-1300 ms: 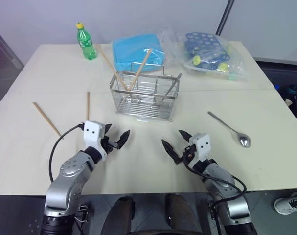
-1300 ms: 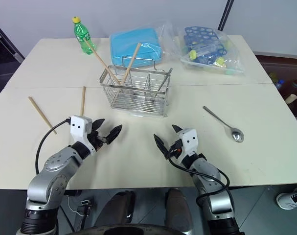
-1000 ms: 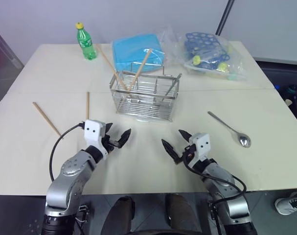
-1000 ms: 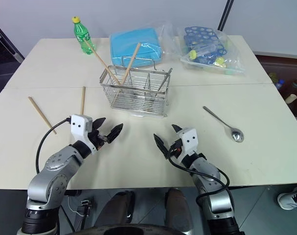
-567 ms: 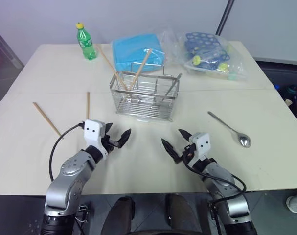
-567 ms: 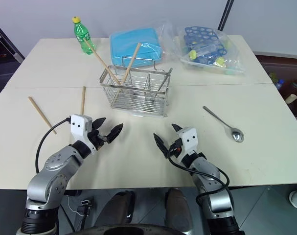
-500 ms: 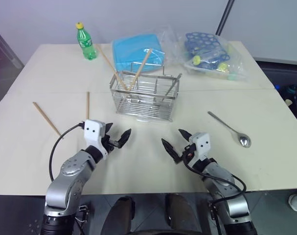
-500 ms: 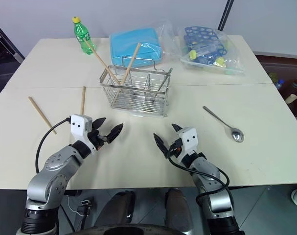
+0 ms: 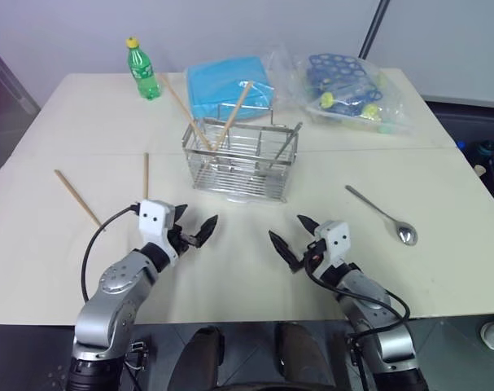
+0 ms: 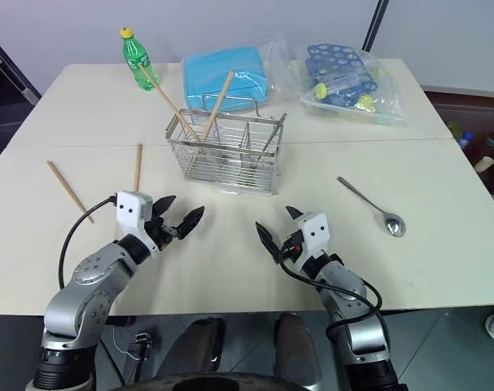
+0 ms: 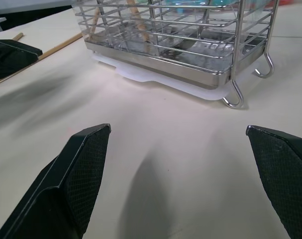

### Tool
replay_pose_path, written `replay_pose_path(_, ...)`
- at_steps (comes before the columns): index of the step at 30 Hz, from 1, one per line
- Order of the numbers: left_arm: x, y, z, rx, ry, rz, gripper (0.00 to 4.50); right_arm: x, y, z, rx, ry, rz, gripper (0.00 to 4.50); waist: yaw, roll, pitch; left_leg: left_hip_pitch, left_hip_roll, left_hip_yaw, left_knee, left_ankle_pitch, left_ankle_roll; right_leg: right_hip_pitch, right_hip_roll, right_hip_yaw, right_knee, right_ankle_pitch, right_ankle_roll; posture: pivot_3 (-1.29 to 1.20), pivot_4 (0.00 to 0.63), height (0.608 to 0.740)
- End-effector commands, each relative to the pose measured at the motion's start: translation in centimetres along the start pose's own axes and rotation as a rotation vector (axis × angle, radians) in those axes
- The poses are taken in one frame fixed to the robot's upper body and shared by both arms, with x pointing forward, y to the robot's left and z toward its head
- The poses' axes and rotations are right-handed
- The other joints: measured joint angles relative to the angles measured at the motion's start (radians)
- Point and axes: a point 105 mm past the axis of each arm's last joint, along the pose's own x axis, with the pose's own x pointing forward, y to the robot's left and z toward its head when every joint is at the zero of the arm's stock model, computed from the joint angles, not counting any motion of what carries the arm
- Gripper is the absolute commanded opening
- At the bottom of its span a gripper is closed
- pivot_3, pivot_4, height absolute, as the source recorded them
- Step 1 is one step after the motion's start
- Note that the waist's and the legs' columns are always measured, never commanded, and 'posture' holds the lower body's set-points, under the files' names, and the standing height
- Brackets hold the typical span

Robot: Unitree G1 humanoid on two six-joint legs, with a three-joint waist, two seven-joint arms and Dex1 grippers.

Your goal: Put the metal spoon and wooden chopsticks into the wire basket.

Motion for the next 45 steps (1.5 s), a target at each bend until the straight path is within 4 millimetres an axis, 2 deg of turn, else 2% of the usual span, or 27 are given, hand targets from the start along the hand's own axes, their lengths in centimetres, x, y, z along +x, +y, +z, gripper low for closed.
replay_pose_path(1, -1.3, -0.4, 1.8, 0.068, -0.043, -0.066, 4.48, 0.0, 0.0, 1.1, -0.016, -0.033, 0.010, 4.50, 0.000, 0.000, 0.000, 0.000, 0.000, 0.000, 0.000, 0.000, 0.000, 0.000, 0.000, 0.000, 0.000, 0.000, 0.000, 0.00, 0.150, 0.740)
replay_pose_path(7, -3.0, -1.6, 2.8, 0.206, 0.000, -0.263, 4.48, -0.1, -0.1, 1.0, -0.020, -0.019, 0.024, 4.50, 0.001, 0.001, 0.000, 0.000, 0.000, 0.000, 0.000, 0.000, 0.000, 0.000, 0.000, 0.000, 0.000, -0.001, -0.003, 0.00, 0.150, 0.740)
replay_pose_path(13, -4.1, -4.9, 3.0, 0.280, 0.048, -0.537, 4.48, -0.5, -0.1, 1.0, -0.029, -0.001, 0.044, 4.50, 0.001, 0.001, 0.001, 0.000, 0.000, 0.000, -0.001, 0.000, 0.000, 0.000, 0.000, 0.000, 0.000, -0.002, -0.004, 0.00, 0.150, 0.740)
replay_pose_path(19, -3.7, -6.3, 4.1, 0.283, 0.014, -0.685, 4.48, -1.5, -0.6, 1.3, -0.051, 0.015, 0.045, 4.50, 0.002, 0.002, 0.001, 0.000, 0.000, 0.000, 0.000, 0.000, 0.000, 0.000, 0.000, 0.000, 0.000, -0.002, -0.004, 0.00, 0.150, 0.740)
replay_pose_path(27, -2.5, -7.3, 5.4, 0.293, -0.064, -0.773, 4.48, -3.5, -2.4, 1.8, -0.100, 0.075, -0.001, 4.50, 0.002, 0.002, 0.001, 0.000, 0.000, 0.000, 0.000, 0.000, 0.000, 0.000, 0.000, 0.000, 0.000, -0.002, -0.003, 0.00, 0.150, 0.740)
replay_pose_path(29, -2.2, -7.4, 5.7, 0.292, -0.075, -0.782, 4.48, -4.1, -3.1, 2.0, -0.121, 0.099, -0.019, 4.50, 0.002, 0.002, 0.001, 0.000, 0.000, 0.000, 0.000, 0.000, 0.000, 0.000, 0.000, 0.000, 0.000, -0.002, -0.003, 0.00, 0.150, 0.740)
replay_pose_path(32, -1.8, -7.1, 6.0, 0.288, -0.085, -0.785, 4.48, -5.1, -5.2, 3.4, -0.160, 0.124, -0.067, 4.50, 0.002, 0.003, 0.002, 0.000, 0.000, 0.001, 0.000, 0.000, 0.000, 0.000, 0.000, 0.000, 0.000, -0.002, -0.003, 0.00, 0.150, 0.740)
replay_pose_path(36, -1.6, -7.4, 5.7, 0.280, -0.097, -0.786, 4.48, -6.7, -8.0, 6.7, -0.233, 0.166, -0.087, 4.50, 0.002, 0.003, 0.002, -0.001, 0.000, 0.001, 0.001, 0.000, 0.000, 0.000, 0.000, 0.000, 0.000, -0.002, -0.003, 0.00, 0.150, 0.740)
replay_pose_path(40, -1.3, -7.6, 5.7, 0.268, -0.110, -0.778, 4.48, -7.9, -10.6, 8.6, -0.290, 0.226, -0.087, 4.50, 0.004, 0.003, 0.002, -0.001, 0.000, 0.001, 0.001, 0.000, 0.001, 0.001, 0.000, 0.000, 0.000, -0.002, -0.003, 0.00, 0.150, 0.740)
replay_pose_path(43, -1.1, -7.7, 5.7, 0.263, -0.113, -0.777, 4.48, -8.4, -12.3, 9.0, -0.315, 0.262, -0.078, 4.50, 0.004, 0.002, 0.002, -0.001, 0.000, 0.002, 0.001, 0.000, 0.001, 0.001, 0.000, 0.000, -0.001, -0.002, -0.003, 0.00, 0.150, 0.740)
replay_pose_path(45, -0.7, -7.8, 5.7, 0.264, -0.117, -0.774, 4.48, -9.0, -13.9, 8.5, -0.324, 0.318, -0.051, 4.50, 0.004, 0.002, 0.002, 0.000, 0.000, 0.002, 0.001, 0.000, 0.001, 0.002, 0.000, 0.000, -0.001, -0.002, -0.003, 0.00, 0.150, 0.740)
